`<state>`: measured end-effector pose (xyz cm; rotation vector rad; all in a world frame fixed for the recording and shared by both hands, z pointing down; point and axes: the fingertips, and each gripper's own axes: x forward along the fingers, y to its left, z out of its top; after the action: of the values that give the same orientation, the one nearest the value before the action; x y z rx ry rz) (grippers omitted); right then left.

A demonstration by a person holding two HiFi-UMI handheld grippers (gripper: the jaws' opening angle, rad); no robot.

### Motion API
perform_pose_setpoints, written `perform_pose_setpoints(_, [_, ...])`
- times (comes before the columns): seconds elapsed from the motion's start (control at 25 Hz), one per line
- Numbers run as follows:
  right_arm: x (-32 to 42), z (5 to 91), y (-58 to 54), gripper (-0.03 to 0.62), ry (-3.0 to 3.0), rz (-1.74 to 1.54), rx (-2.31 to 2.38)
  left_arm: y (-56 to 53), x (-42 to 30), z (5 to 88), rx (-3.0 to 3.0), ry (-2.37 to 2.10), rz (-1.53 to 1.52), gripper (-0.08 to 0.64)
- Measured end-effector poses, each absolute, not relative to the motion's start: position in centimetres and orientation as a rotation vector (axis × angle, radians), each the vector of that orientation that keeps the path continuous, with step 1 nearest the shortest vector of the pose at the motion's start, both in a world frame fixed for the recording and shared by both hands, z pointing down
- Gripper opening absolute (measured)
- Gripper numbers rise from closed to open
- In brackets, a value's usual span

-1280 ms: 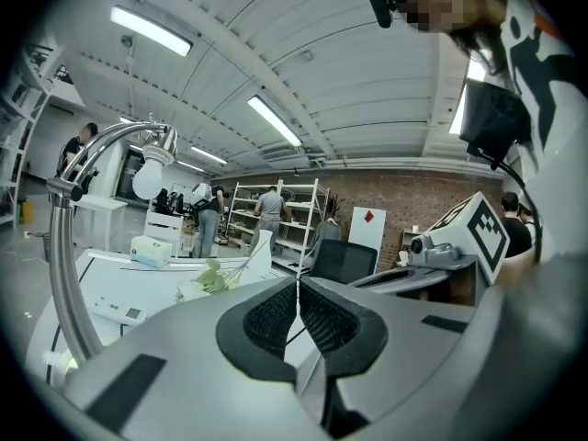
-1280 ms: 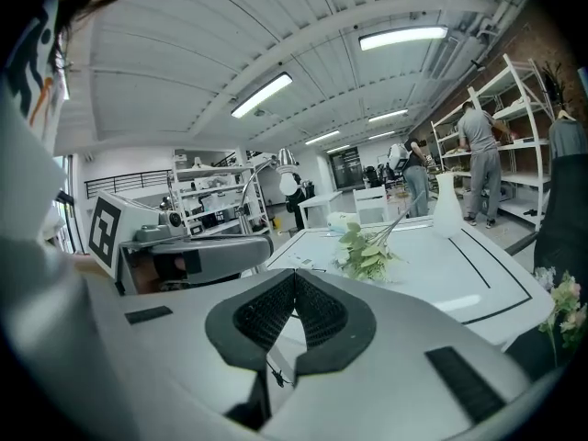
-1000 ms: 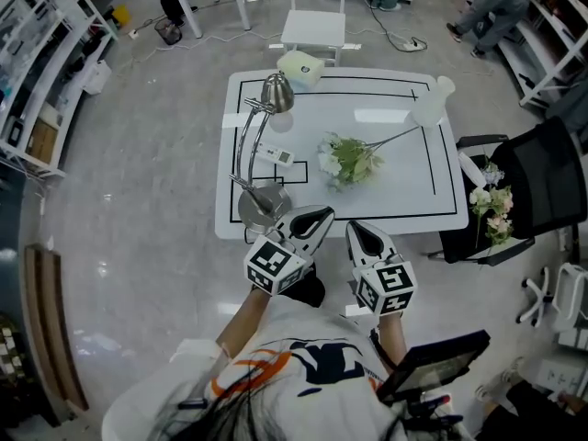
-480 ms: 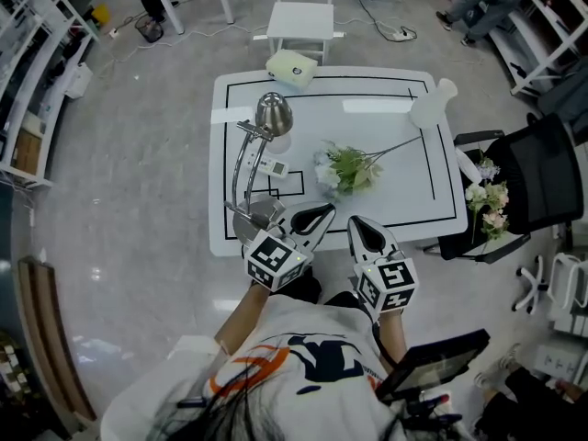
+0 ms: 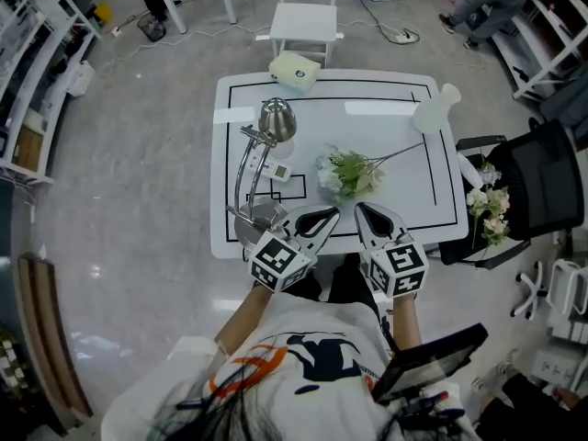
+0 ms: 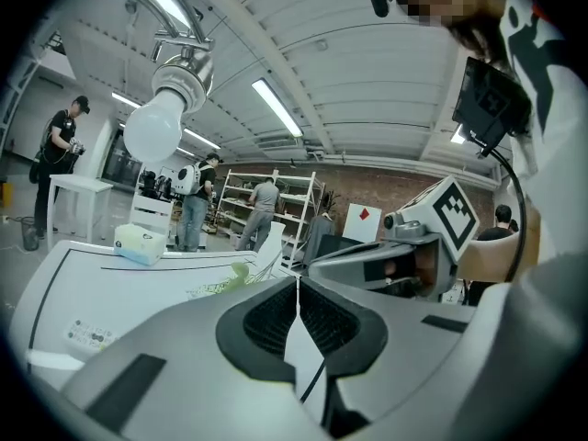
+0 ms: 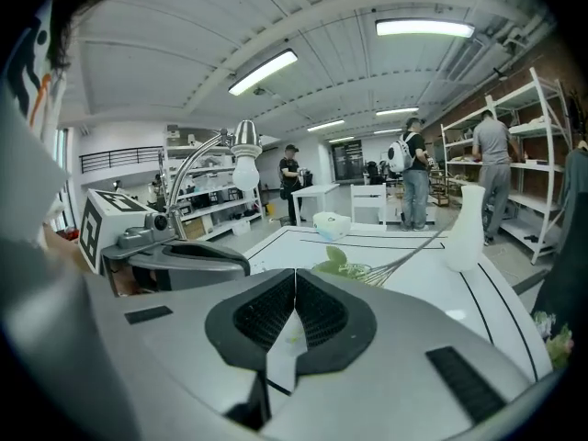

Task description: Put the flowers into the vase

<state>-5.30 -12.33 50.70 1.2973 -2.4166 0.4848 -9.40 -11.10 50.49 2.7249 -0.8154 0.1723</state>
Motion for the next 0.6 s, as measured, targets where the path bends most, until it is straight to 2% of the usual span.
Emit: perform_pose_setpoints(0.6, [-4.1,51.5,-20.6,0.021,-2.354,0.137,0.732,-15.1,-10.2,50.7,2.597,-1.113,0.152,0.015])
